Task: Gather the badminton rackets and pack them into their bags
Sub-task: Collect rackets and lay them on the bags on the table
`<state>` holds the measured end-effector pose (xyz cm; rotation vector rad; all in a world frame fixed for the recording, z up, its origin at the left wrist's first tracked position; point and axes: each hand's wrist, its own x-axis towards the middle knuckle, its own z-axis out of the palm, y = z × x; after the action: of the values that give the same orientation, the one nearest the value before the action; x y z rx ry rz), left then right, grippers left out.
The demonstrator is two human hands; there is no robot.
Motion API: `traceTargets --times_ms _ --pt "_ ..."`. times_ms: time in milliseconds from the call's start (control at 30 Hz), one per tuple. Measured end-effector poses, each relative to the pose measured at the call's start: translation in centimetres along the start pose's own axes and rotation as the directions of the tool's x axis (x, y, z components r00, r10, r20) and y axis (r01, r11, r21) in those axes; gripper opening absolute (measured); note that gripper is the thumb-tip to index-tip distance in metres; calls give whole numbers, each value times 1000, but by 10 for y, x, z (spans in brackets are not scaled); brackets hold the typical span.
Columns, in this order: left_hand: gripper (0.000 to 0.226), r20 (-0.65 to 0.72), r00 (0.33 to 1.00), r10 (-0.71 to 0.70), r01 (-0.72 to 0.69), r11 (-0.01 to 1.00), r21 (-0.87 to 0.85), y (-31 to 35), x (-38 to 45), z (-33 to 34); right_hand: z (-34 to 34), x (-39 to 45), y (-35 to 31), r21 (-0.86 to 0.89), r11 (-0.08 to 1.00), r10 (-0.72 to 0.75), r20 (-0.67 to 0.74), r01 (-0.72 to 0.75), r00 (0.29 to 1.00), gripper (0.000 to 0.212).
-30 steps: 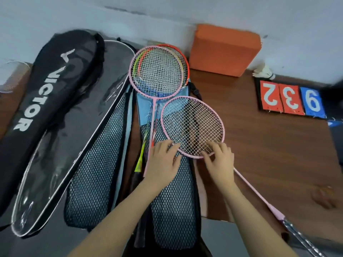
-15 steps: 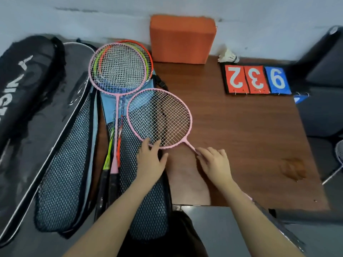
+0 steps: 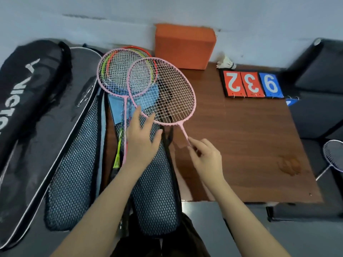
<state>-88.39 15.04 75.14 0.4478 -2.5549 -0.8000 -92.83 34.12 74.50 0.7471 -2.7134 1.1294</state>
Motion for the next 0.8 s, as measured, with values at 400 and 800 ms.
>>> traceTargets --times_ms 400,800 --pt "59 293 954 -71 26 988 154 -128 35 -63 136 55 -110 71 981 184 -35 -182 982 23" --pt "48 476 865 -160 149 987 61 -146 -18 -44 192 81 -101 34 966 251 98 -255 963 35"
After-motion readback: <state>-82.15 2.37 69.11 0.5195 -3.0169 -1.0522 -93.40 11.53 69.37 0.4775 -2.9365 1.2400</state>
